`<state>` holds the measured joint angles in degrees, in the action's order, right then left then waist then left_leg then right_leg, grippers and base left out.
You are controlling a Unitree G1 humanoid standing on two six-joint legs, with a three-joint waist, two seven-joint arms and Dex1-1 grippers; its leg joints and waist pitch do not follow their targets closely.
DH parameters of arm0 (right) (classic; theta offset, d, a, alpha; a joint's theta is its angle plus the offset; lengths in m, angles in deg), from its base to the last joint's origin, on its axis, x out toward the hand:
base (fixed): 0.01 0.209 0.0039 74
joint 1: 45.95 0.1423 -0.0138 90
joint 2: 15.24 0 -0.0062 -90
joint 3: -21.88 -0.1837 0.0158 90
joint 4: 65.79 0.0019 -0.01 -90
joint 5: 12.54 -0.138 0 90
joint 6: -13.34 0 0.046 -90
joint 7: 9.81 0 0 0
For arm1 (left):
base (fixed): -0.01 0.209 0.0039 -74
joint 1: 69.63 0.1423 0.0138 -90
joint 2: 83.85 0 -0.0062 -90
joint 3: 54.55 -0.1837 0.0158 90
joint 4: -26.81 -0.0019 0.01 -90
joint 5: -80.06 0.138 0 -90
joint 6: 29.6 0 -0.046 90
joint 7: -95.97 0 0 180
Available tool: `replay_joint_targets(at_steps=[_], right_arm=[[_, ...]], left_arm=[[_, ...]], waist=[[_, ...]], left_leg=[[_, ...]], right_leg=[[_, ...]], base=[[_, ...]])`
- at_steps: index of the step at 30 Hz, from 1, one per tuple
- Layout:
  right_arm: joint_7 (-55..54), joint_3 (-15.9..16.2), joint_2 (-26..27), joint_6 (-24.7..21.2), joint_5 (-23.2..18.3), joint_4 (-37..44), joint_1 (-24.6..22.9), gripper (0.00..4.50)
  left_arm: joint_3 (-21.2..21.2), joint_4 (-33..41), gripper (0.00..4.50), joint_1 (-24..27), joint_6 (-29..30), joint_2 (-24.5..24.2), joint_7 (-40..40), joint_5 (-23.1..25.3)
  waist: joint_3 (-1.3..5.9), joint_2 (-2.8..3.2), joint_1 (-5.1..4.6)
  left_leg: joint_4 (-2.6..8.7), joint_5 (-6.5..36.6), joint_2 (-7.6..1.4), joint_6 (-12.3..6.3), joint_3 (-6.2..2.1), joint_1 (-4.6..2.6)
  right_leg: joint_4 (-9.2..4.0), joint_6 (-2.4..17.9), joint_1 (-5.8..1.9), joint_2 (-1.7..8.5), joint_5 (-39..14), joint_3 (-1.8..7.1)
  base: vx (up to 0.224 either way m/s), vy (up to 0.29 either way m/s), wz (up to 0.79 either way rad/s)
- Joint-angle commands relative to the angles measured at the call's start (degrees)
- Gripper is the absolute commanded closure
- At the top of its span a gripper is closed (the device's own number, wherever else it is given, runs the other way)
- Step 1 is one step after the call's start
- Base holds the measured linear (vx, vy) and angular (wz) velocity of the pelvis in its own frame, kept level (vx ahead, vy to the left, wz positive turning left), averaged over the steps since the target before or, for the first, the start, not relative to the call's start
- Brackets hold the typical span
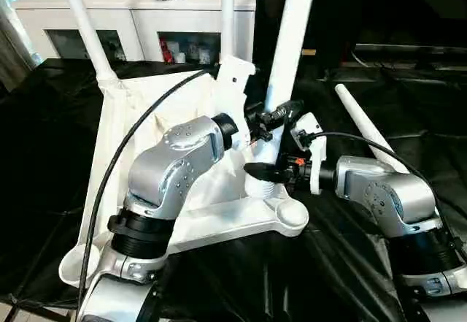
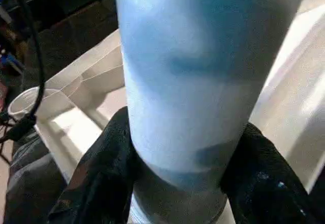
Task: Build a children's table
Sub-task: Pick table leg, then insert table leg to table base
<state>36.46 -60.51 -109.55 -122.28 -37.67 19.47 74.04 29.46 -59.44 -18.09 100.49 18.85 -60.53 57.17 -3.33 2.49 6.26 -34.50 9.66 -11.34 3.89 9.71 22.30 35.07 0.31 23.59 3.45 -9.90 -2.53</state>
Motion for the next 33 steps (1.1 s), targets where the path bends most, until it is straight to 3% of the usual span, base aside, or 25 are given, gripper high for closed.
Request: replay_joint_targets(at_steps=[1, 2, 5, 7, 8, 9, 12, 13, 18, 22, 23, 24, 25, 27, 33], right_arm=[[-1.38, -1.82, 0.63, 1.40, -0.23, 0.80, -0.17, 2.57], [-1.97, -2.42, 1.00, 1.98, -0.30, 0.81, -0.30, 2.57], [-4.48, -4.03, 2.02, 2.94, -0.12, 0.57, -0.63, 2.57], [-5.64, -4.81, 2.52, 5.45, 0.72, 0.05, -1.10, 2.57], [-6.04, -5.37, 2.90, 7.38, 1.03, -0.28, -1.41, 2.57], [-7.18, -6.05, 3.01, 9.43, 1.88, -0.73, -1.96, 2.57], [-7.82, -6.17, 2.41, 10.88, 2.94, -0.63, -2.88, 2.57], [-7.86, -6.11, 2.14, 11.26, 3.31, -0.29, -3.44, 2.57], [-8.09, -5.74, 1.52, 11.99, 4.15, 1.75, -5.61, 2.57], [-8.46, -5.36, 1.65, 12.96, 4.39, 2.76, -6.70, 2.57], [-8.69, -5.16, 1.68, 13.14, 4.73, 2.98, -6.95, 2.57], [-8.80, -4.96, 1.65, 13.28, 5.05, 3.18, -7.14, 2.57], [-9.03, -4.72, 1.62, 13.12, 5.33, 4.02, -7.63, 2.57], [-9.06, -4.66, 1.59, 13.08, 5.36, 4.34, -7.88, 2.57], [-9.44, -4.05, 1.25, 13.23, 5.56, 5.12, -9.04, 2.57]], left_arm=[[1.61, 2.57, 1.51, 0.51, -2.51, -0.42, 1.63, -1.30], [2.40, 3.61, 1.51, 0.95, -3.06, -0.54, 2.03, -1.99], [3.61, 6.79, 1.51, 2.93, -2.28, -2.82, 4.19, -3.39], [3.27, 8.66, 1.51, 4.96, -2.04, -5.58, 6.62, -3.46], [2.89, 9.47, 1.51, 6.10, -2.01, -7.09, 7.78, -3.28], [1.81, 11.05, 1.51, 8.57, -2.09, -10.27, 10.25, -2.91], [-1.85, 13.03, 1.51, 12.21, -2.91, -15.75, 14.38, -0.56], [-3.72, 13.87, 1.51, 13.97, -3.02, -18.02, 15.94, 0.38], [-10.60, 14.47, 1.51, 19.14, -3.77, -24.01, 19.21, 4.20], [-14.07, 14.26, 1.51, 20.68, -1.83, -25.60, 19.25, 5.39], [-14.98, 14.08, 1.68, 21.07, -1.23, -25.80, 19.02, 5.96], [-15.76, 13.95, 1.78, 21.36, -1.22, -26.01, 18.95, 6.77], [-16.83, 13.70, 1.85, 21.68, -0.12, -25.72, 17.99, 7.85], [-17.27, 13.45, 1.91, 21.65, 0.50, -25.29, 17.45, 8.21], [-21.38, 10.20, 2.61, 20.25, 1.05, -24.16, 15.61, 11.95]], waist=[[4.62, -1.27, -0.06], [4.59, -1.55, -0.16], [4.59, -1.60, -0.41], [4.42, -1.41, -0.65], [4.41, -1.64, -0.76], [4.39, -1.79, -0.97], [4.27, -1.31, -1.29], [4.21, -1.59, -1.28], [4.08, -1.40, -1.28], [3.87, -1.51, -1.53], [3.90, -1.13, -1.49], [3.83, -1.42, -1.66], [3.84, -0.78, -1.59], [3.87, -1.13, -1.74], [3.93, -1.13, -1.75]], left_leg=[[2.99, 6.11, -0.84, -1.71, -0.03, -0.53], [3.02, 6.06, -0.84, -1.70, 0.00, -0.48], [3.05, 5.78, -0.91, -1.74, 0.02, -0.53], [3.19, 6.71, -0.91, -1.37, 0.02, -0.58], [3.21, 7.04, -0.91, -1.26, 0.04, -0.59], [3.31, 7.73, -0.97, -0.99, 0.04, -0.73], [3.60, 8.58, -1.03, -0.23, -0.04, -1.03], [3.68, 9.17, -1.09, 0.00, -0.07, -1.07], [3.96, 11.43, -1.15, 0.93, 0.02, -1.45], [4.05, 12.48, -1.03, 1.38, 0.02, -1.28], [3.98, 12.57, -1.00, 1.51, -0.01, -1.34], [3.99, 12.97, -0.92, 1.55, 0.02, -1.27], [4.02, 13.20, -0.95, 1.83, -0.09, -1.36], [4.01, 13.61, -0.91, 1.86, -0.07, -1.39], [3.95, 13.86, -0.85, 1.57, -0.15, -1.35]], right_leg=[[-4.16, 9.07, -3.41, 3.35, -12.22, 1.81], [-4.16, 9.16, -3.44, 3.36, -12.20, 1.80], [-3.90, 9.73, -3.34, 3.33, -11.70, 1.78], [-4.04, 8.79, -3.12, 3.41, -14.35, 1.75], [-4.14, 8.34, -3.04, 3.41, -15.09, 1.76], [-4.18, 7.72, -2.91, 3.42, -16.31, 1.76], [-4.13, 7.18, -2.68, 3.07, -16.73, 1.82], [-4.18, 7.00, -2.61, 3.15, -16.92, 1.83], [-4.32, 6.94, -2.39, 3.11, -17.45, 2.09], [-4.37, 6.89, -2.53, 3.13, -18.09, 2.13], [-4.31, 6.93, -2.49, 3.15, -18.17, 2.16], [-4.46, 6.90, -2.53, 3.08, -18.85, 2.14], [-4.39, 6.73, -2.46, 3.06, -19.35, 2.16], [-4.53, 6.58, -2.51, 3.00, -19.56, 2.14], [-4.69, 6.50, -2.55, 2.91, -19.36, 2.11]], base=[[0.000, 0.000, 0.00], [0.000, 0.000, 0.00], [0.000, 0.000, 0.00], [0.000, 0.000, 0.00], [0.000, 0.000, 0.00], [0.000, 0.000, 0.00], [0.000, 0.000, 0.00], [0.000, 0.000, 0.00], [0.000, 0.000, 0.00], [0.000, 0.000, 0.00], [0.000, 0.000, 0.00], [0.000, 0.000, 0.00], [0.000, 0.000, 0.00], [0.000, 0.000, 0.00], [0.000, 0.000, 0.00]])
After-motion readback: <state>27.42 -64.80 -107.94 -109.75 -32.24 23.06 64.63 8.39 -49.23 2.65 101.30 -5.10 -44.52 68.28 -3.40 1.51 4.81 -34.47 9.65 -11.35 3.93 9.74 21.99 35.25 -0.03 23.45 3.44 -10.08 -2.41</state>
